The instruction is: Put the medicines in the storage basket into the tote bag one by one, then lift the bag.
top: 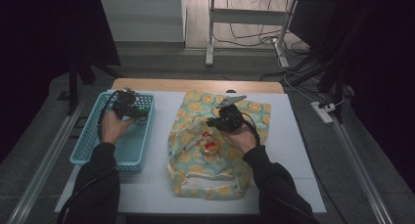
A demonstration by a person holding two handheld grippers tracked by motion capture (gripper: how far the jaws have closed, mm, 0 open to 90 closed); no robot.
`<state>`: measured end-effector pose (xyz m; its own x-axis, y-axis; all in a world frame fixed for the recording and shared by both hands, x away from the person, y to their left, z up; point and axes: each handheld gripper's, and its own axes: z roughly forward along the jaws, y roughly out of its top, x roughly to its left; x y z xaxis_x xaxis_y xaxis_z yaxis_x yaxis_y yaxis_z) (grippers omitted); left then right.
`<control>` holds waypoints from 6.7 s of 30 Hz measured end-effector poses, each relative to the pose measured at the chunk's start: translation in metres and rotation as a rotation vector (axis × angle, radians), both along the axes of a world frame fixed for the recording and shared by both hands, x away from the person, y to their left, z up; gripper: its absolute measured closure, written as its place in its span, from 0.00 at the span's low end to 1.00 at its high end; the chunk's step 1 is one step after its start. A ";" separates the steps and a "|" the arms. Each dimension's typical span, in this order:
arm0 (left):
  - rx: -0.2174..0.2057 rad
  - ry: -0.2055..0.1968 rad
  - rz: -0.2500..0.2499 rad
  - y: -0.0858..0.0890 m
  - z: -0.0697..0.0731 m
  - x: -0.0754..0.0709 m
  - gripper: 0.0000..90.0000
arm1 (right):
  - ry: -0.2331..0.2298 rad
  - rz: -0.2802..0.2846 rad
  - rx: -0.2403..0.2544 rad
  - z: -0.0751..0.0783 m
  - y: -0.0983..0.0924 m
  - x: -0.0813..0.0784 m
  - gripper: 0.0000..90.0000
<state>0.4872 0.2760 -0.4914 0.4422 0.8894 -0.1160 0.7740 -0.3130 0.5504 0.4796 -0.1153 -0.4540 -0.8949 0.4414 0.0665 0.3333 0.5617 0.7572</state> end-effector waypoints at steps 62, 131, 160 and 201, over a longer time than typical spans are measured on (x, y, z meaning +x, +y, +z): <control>-0.129 -0.134 -0.309 -0.085 0.087 -0.083 0.58 | -0.007 -0.012 0.001 0.005 -0.002 0.003 1.00; -0.170 -0.147 -0.535 -0.217 0.024 -0.052 0.28 | -0.009 -0.018 -0.015 0.003 0.000 0.007 1.00; -0.299 -0.152 -0.556 -0.188 0.040 -0.106 0.04 | -0.004 -0.020 -0.006 0.002 -0.004 0.004 1.00; -0.088 -0.096 -0.608 -0.216 -0.027 -0.141 0.02 | -0.003 -0.011 -0.009 0.002 -0.005 -0.002 1.00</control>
<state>0.3460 0.0600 -0.5185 0.8789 0.4637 -0.1118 0.4168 -0.6328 0.6525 0.4772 -0.1199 -0.4521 -0.8903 0.4514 0.0597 0.3369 0.5647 0.7534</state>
